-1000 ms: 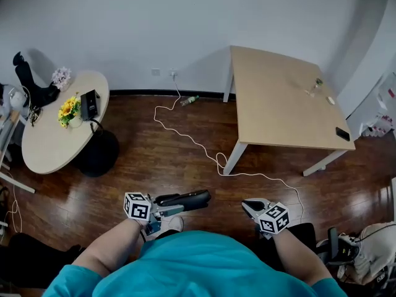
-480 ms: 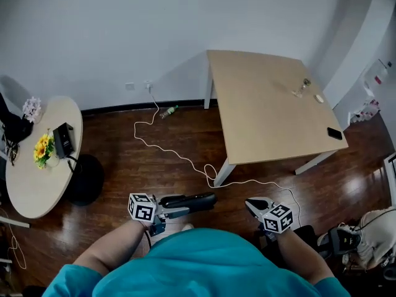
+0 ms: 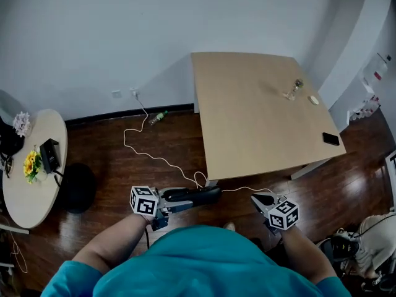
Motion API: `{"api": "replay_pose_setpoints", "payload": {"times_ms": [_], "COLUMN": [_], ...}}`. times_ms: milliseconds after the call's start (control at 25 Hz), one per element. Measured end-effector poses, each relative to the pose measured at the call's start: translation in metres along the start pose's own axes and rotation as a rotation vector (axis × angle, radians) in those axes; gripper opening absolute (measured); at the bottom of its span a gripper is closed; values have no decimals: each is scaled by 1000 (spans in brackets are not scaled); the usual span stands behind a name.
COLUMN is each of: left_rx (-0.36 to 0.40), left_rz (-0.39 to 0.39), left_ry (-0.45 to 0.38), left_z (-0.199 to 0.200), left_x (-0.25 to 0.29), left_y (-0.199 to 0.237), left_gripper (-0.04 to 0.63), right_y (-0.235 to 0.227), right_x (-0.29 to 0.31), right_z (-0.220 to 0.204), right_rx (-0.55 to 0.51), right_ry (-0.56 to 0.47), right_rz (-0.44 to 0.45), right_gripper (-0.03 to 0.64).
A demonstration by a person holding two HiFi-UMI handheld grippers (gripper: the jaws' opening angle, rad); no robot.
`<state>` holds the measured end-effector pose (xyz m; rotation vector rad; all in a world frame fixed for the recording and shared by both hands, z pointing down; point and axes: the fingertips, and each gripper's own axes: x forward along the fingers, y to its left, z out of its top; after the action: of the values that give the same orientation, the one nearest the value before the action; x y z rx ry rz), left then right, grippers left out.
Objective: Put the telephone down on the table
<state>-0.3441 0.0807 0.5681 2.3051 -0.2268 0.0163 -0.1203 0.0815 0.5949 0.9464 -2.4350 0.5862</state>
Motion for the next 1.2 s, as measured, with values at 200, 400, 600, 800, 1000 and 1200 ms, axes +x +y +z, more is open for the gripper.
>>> {"api": "replay_pose_setpoints", "payload": {"times_ms": [200, 400, 600, 800, 1000, 1200], "left_rx": [-2, -2, -15, -35, -60, -66], "left_rz": [29, 19, -3, -42, -91, -100], "left_ry": [-58, -50, -25, -24, 4, 41], "left_z": [16, 29, 49, 82, 122, 152], "left_x": [75, 146, 192, 227, 259, 300], "left_y": [1, 0, 17, 49, 82, 103], "left_gripper": [302, 302, 302, 302, 302, 302], "right_y": [-75, -141, -191, -238, -285, -328], "right_x": [-33, -63, -75, -72, -69, -74], "right_z": [4, 11, 12, 23, 43, 55], "right_rx": [-39, -48, -16, 20, 63, 75], "right_ry": [1, -14, -21, -15, -29, -37], "right_rz": [32, 21, -8, -48, -110, -132], "right_gripper": [3, 2, 3, 2, 2, 2]}}
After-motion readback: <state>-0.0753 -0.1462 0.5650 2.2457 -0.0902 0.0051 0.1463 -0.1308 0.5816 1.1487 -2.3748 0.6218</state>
